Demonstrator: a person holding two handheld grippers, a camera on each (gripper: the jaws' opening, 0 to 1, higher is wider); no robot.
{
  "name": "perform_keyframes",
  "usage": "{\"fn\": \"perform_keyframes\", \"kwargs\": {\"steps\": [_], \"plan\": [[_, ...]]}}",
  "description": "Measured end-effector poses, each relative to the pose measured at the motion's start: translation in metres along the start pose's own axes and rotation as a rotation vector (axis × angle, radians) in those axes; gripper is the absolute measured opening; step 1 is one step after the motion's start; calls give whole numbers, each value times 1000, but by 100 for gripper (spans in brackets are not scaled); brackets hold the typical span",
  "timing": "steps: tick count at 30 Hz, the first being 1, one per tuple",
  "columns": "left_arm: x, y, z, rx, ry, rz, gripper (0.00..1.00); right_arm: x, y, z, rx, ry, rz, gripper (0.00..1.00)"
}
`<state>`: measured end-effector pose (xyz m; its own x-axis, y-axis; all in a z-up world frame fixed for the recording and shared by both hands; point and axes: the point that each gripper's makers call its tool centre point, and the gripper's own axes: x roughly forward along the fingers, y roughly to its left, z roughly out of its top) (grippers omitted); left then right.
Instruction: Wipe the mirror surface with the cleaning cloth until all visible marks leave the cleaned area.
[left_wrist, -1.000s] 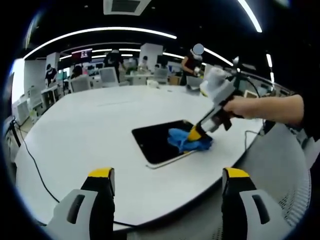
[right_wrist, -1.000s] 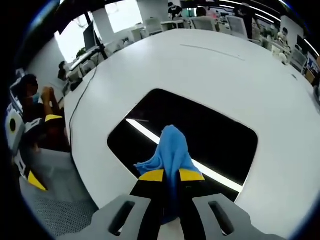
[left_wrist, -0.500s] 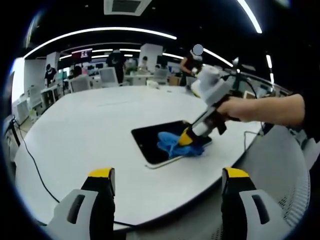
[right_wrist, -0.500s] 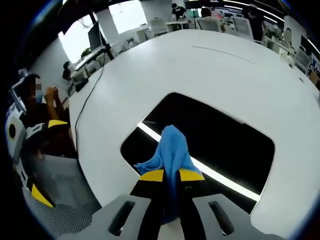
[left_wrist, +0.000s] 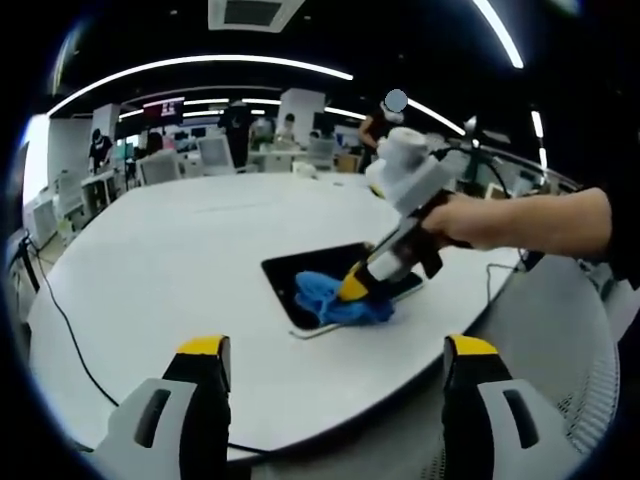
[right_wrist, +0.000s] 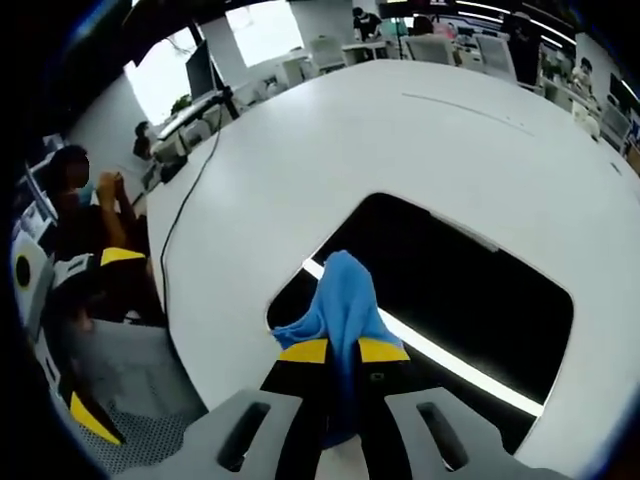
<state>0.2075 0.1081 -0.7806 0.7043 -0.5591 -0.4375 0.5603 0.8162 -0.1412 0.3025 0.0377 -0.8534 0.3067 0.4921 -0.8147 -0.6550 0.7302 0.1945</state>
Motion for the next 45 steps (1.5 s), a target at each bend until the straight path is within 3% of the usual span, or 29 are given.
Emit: {"fn": "perform_keyframes", "kwargs": {"steps": [27, 45], "plan": [[-1, 2, 1, -7, -6, 11, 86, 19, 32, 18, -39, -22, 61, 4], [-2, 5, 1, -12, -8, 31, 86, 25, 38, 25, -76, -39, 77, 4]]}}
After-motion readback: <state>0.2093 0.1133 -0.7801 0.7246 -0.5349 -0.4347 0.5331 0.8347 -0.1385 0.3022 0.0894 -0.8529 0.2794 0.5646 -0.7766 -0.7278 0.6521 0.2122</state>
